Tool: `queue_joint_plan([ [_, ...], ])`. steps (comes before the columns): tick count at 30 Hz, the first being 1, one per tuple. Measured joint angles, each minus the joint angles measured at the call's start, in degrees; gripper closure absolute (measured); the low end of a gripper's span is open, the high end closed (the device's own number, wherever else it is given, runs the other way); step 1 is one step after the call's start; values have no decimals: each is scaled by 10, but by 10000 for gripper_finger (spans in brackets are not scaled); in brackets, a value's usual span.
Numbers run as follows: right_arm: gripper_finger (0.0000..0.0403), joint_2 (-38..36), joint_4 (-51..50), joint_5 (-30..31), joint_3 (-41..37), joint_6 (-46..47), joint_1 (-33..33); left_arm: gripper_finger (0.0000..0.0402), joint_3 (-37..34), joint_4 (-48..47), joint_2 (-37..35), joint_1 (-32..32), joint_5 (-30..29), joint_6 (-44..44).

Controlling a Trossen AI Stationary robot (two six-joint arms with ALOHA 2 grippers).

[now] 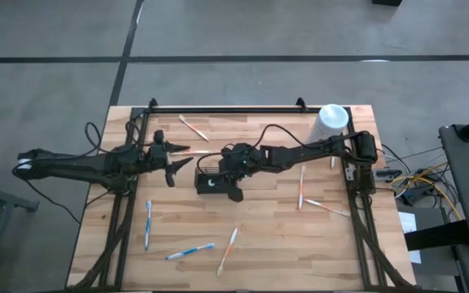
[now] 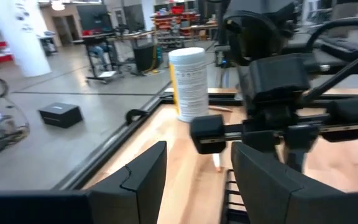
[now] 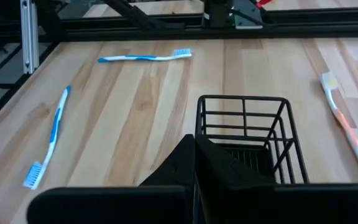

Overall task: Pick & Place toothbrushing station
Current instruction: Put the blue mouthwash into the middle section of the wire organizer

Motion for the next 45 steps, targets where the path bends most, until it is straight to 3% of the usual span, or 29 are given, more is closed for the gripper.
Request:
queue_joint_plan([
  [8,395,36,5,-3,11,11,2,215,0,5,-6,0,-1,8],
  [45,395,35,-9,22,24,-6,1,216,0,5,-10,0,-1,6],
])
